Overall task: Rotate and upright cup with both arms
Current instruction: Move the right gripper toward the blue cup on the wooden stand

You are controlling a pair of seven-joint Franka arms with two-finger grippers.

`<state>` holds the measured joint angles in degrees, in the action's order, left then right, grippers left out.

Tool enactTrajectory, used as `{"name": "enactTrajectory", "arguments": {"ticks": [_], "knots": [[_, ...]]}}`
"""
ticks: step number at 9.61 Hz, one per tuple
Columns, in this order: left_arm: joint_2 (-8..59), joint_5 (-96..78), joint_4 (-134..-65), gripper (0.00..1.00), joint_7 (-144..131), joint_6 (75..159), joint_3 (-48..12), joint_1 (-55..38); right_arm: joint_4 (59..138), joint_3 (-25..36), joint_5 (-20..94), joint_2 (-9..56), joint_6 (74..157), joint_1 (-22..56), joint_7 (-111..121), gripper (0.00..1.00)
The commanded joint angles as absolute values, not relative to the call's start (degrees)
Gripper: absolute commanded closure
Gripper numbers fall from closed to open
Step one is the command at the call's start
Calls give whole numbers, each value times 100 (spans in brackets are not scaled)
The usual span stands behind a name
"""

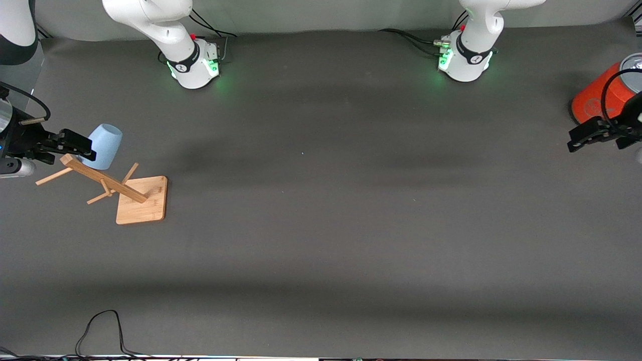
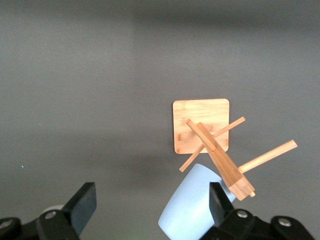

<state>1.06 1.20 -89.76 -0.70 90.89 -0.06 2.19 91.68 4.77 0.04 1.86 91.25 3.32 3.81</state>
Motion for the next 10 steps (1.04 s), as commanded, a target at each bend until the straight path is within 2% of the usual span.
{"name": "enactTrajectory", "arguments": {"ticks": [1,7,8,10], "knots": [[211,105,-8719,0,732,8679,-17,273,9273,536,26,88,9220,387,440,0],[386,97,-8359,0,738,8762,-9,290,9290,632,18,9,9133,360,431,0],[787,88,-8002,0,721,8754,-9,290,9368,702,18,-157,8993,352,439,0],[1640,105,-7017,0,721,8509,-9,299,9736,1263,9,-577,8798,378,500,0]]}}
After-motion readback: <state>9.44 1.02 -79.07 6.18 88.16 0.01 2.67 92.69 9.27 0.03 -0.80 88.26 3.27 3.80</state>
